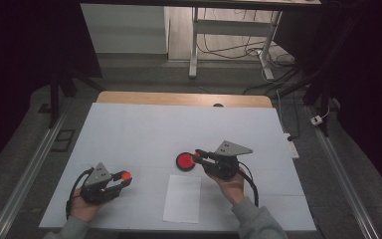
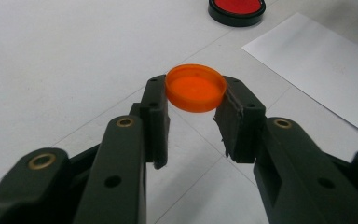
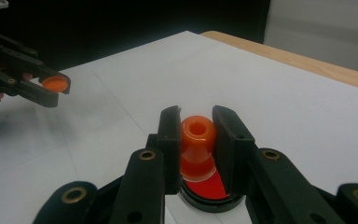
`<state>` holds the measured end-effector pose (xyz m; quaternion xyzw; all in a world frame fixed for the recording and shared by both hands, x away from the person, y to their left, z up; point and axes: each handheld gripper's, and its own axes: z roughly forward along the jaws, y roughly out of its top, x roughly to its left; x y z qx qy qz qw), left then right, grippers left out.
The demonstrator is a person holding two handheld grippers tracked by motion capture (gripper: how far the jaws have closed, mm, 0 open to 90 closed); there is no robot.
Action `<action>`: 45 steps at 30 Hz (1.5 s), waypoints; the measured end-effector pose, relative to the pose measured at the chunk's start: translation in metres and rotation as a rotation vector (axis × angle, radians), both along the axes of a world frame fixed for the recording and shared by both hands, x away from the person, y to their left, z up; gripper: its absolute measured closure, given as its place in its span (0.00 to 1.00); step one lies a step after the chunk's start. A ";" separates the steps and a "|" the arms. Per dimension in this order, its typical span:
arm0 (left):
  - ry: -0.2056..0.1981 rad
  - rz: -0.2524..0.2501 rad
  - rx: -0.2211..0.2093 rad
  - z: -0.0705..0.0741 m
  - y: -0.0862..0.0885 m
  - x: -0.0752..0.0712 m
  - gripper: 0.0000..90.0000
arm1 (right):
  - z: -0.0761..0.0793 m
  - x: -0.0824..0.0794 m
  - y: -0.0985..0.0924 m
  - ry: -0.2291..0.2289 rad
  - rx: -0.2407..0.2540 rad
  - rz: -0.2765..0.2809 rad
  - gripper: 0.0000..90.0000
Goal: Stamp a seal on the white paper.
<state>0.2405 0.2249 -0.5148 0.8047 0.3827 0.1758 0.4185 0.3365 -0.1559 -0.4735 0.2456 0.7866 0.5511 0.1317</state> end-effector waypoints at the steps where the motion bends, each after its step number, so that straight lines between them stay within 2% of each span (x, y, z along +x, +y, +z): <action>1: 0.000 0.000 -0.001 0.000 0.000 0.000 0.71 | 0.000 0.000 -0.001 0.001 0.000 0.002 0.81; 6: -0.008 0.001 -0.004 0.002 0.000 -0.001 0.71 | 0.001 -0.004 -0.004 0.005 0.006 0.006 0.81; 16: 0.000 -0.002 -0.006 0.000 -0.001 0.000 0.71 | 0.001 -0.011 -0.009 0.015 0.016 0.021 0.81; 28: -0.001 0.001 -0.009 0.001 -0.001 0.000 0.71 | -0.003 -0.020 -0.006 0.025 0.006 0.055 0.81; 45: -0.001 -0.004 -0.006 0.000 -0.001 0.000 0.71 | -0.012 -0.038 0.004 0.042 -0.049 0.145 0.81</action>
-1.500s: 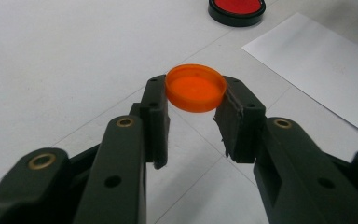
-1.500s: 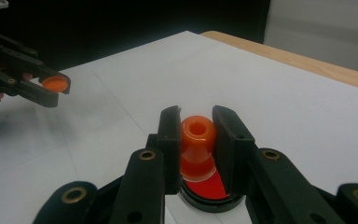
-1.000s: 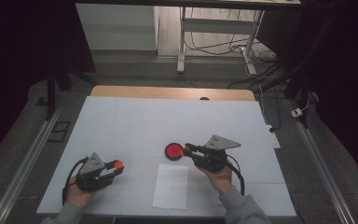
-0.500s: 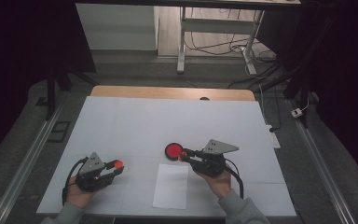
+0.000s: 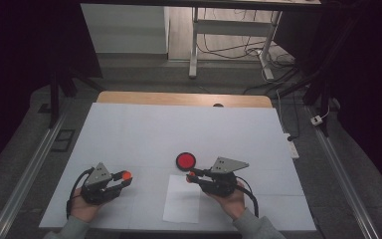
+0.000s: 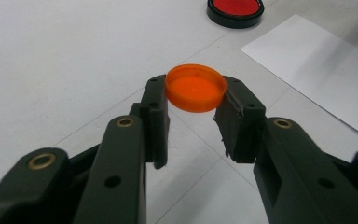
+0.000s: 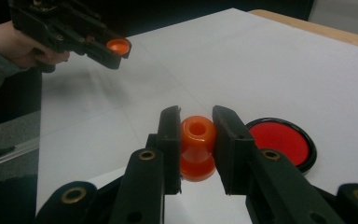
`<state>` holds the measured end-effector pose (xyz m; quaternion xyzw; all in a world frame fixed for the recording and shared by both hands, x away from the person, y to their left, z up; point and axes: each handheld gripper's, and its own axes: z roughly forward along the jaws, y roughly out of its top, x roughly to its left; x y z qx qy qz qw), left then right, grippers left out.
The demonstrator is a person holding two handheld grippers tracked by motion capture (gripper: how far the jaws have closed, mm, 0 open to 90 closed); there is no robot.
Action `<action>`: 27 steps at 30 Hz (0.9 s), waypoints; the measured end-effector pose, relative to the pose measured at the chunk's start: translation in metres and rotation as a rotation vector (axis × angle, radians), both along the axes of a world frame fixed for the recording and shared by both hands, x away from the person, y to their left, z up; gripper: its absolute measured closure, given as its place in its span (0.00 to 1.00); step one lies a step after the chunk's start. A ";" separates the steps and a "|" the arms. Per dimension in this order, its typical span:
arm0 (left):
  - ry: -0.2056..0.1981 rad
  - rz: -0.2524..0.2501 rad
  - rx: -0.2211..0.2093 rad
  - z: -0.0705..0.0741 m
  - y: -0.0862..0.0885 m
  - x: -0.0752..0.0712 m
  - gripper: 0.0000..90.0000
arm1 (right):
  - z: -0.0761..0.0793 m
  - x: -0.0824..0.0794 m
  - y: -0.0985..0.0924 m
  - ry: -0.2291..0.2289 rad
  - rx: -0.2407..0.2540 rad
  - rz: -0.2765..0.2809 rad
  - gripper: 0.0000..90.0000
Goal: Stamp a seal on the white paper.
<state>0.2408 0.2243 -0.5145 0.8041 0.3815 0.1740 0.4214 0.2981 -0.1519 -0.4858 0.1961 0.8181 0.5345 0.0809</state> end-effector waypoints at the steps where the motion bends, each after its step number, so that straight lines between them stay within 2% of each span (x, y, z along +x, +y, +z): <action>1: 0.000 0.000 0.000 0.000 0.000 0.000 0.71 | -0.001 -0.001 0.000 0.003 0.001 0.001 0.81; 14: 0.002 0.001 0.004 0.000 0.000 0.000 0.71 | -0.010 -0.005 0.007 0.025 -0.030 0.035 0.81; 27: 0.001 0.000 0.005 0.000 -0.001 0.000 0.71 | -0.016 -0.005 0.011 0.031 -0.044 0.034 0.81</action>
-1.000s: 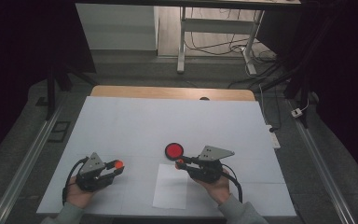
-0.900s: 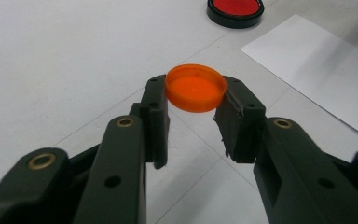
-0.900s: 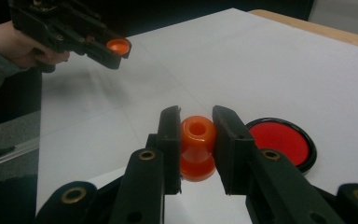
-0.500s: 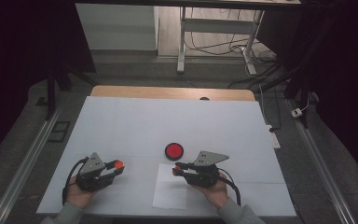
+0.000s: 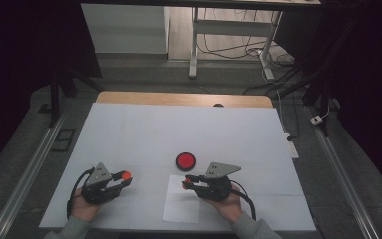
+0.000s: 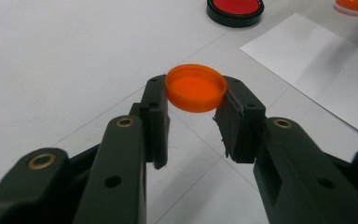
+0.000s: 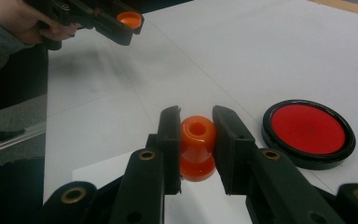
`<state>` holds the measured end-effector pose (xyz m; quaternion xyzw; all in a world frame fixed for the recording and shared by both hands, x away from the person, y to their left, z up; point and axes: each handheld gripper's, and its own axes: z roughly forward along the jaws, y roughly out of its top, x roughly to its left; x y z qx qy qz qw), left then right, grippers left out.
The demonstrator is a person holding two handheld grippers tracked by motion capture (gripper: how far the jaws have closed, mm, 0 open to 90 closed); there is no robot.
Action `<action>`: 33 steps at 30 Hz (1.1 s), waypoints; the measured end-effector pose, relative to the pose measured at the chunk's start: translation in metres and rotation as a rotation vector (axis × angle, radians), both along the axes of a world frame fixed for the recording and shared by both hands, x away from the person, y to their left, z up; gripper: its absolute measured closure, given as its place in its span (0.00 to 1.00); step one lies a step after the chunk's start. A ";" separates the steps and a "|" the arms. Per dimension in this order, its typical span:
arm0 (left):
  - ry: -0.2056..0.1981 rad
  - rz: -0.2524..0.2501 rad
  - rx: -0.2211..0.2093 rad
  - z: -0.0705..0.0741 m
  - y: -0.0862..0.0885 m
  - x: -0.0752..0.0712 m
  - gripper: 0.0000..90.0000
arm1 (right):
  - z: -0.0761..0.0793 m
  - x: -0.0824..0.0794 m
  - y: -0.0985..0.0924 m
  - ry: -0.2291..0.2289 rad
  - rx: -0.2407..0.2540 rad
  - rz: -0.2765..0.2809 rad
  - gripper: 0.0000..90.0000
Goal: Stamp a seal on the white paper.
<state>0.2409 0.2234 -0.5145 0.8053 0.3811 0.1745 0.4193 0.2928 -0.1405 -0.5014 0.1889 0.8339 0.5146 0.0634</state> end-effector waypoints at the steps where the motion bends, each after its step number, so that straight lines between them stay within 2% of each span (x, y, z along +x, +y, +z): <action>1: -0.001 0.001 0.000 0.000 0.000 0.000 0.71 | 0.000 0.000 0.000 0.002 -0.004 0.001 0.81; 13: 0.001 0.000 0.000 0.000 0.000 0.000 0.71 | -0.008 0.001 0.005 0.016 -0.030 0.012 0.81; 25: 0.002 0.000 0.001 0.000 0.001 0.000 0.71 | -0.016 0.000 0.010 0.028 -0.093 0.032 0.81; 33: 0.001 -0.001 0.001 0.000 0.001 0.000 0.71 | -0.018 0.000 0.011 0.029 -0.107 0.030 0.81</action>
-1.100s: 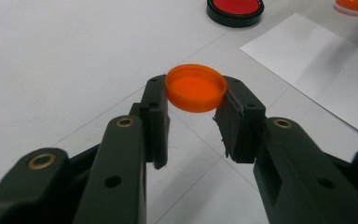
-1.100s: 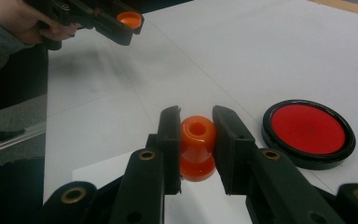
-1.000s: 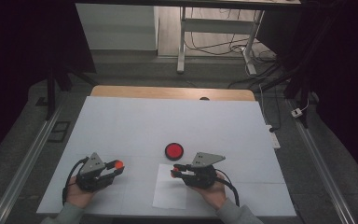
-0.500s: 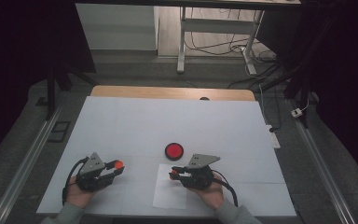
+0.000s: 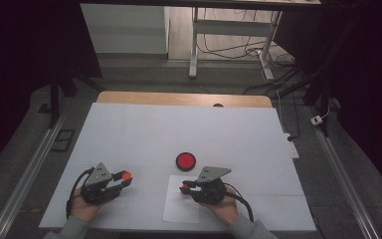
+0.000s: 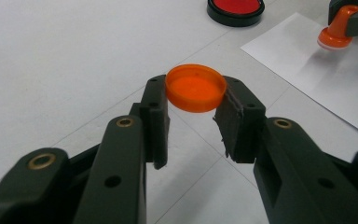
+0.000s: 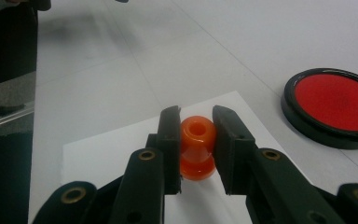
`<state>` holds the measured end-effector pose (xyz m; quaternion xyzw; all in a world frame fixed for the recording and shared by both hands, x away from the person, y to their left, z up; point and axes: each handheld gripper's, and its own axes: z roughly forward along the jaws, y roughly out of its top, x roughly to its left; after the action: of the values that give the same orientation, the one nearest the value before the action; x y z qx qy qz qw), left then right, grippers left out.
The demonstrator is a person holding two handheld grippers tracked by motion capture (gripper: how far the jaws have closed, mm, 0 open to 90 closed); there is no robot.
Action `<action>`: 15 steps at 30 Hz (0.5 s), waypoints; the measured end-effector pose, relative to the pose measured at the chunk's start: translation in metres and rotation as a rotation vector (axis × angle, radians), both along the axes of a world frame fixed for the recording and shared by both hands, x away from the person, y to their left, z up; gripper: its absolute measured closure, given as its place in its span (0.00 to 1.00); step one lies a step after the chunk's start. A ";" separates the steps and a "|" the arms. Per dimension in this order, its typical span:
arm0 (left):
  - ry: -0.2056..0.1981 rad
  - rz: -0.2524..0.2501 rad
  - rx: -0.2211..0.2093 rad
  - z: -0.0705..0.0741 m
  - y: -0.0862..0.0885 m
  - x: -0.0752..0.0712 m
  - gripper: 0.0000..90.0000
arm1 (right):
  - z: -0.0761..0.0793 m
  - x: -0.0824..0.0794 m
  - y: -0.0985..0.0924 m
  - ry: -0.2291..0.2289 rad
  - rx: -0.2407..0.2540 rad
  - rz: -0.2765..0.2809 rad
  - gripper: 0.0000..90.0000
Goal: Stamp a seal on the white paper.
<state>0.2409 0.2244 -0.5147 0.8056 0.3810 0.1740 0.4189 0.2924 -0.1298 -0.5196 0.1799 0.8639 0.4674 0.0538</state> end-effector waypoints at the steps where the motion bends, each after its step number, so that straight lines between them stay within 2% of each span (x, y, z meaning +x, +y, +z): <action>1: 0.001 0.001 0.000 0.000 0.000 0.000 0.71 | 0.000 0.000 0.000 0.001 -0.001 -0.002 0.81; 15: 0.001 0.001 0.002 0.000 0.000 0.000 0.71 | -0.004 -0.001 0.002 0.004 -0.034 0.002 0.81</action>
<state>0.2411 0.2244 -0.5149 0.8059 0.3813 0.1743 0.4181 0.2917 -0.1277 -0.5239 0.1789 0.8720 0.4524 0.0548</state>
